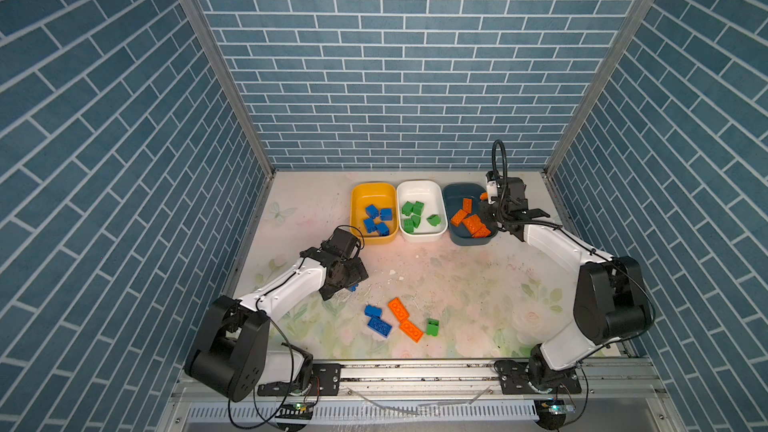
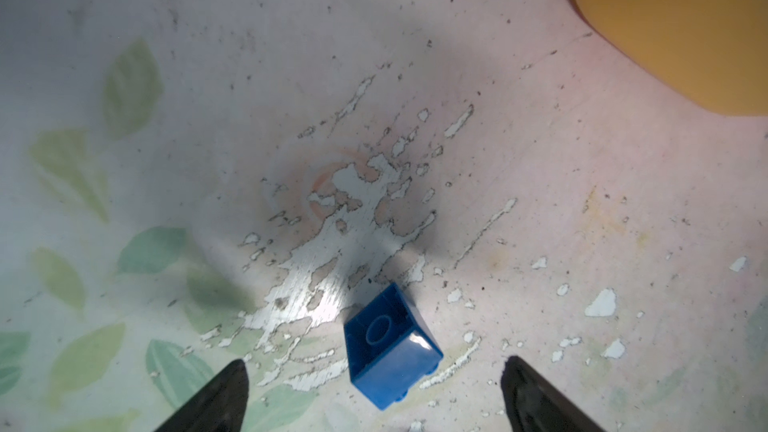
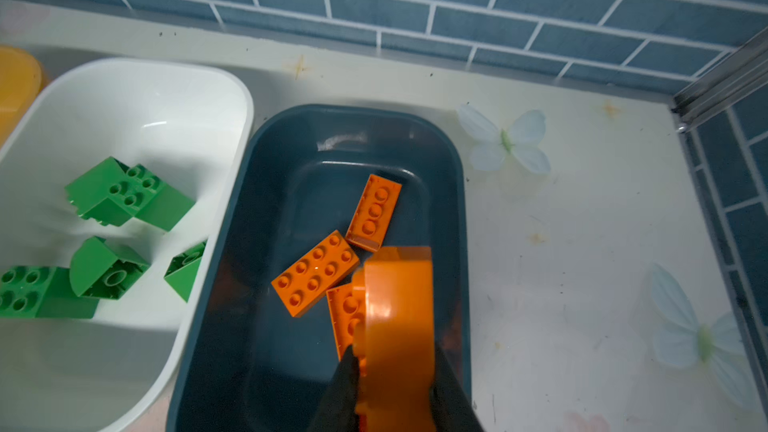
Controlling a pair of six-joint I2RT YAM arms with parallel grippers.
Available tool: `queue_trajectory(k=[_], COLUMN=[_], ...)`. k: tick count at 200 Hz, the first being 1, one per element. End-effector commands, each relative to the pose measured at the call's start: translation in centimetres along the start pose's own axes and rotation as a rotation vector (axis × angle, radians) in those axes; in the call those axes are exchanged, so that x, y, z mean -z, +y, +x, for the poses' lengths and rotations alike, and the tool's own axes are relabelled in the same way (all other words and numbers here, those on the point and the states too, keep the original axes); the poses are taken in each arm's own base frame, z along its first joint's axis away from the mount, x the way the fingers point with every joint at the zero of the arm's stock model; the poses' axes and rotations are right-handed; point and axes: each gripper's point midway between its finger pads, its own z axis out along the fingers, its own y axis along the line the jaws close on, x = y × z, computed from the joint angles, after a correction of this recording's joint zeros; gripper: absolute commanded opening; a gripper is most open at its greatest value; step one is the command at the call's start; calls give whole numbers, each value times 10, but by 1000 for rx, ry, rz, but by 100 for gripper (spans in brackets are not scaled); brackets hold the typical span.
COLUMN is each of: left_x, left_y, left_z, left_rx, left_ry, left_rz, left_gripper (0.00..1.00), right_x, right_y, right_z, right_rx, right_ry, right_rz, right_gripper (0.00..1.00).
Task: Sort the legos into containers by color
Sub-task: 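Grasp an orange brick with the right gripper and carry it to the teal tub, then release the orange brick into the teal tub while the left gripper grasps a blue brick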
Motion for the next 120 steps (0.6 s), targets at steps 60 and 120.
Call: queue_trajectory(k=[60, 120], left_x=[-12, -27], left_y=[-3, -1], left_z=[3, 8], left_rx=[28, 21], left_ry=[26, 48], left_rz=[-7, -62], left_gripper=[71, 52], right_x=[5, 33], right_y=[13, 15], right_z=[-13, -6], right_rx=[-141, -139], right_ry=[-10, -81], right_rz=[-64, -91], right_gripper=[99, 99])
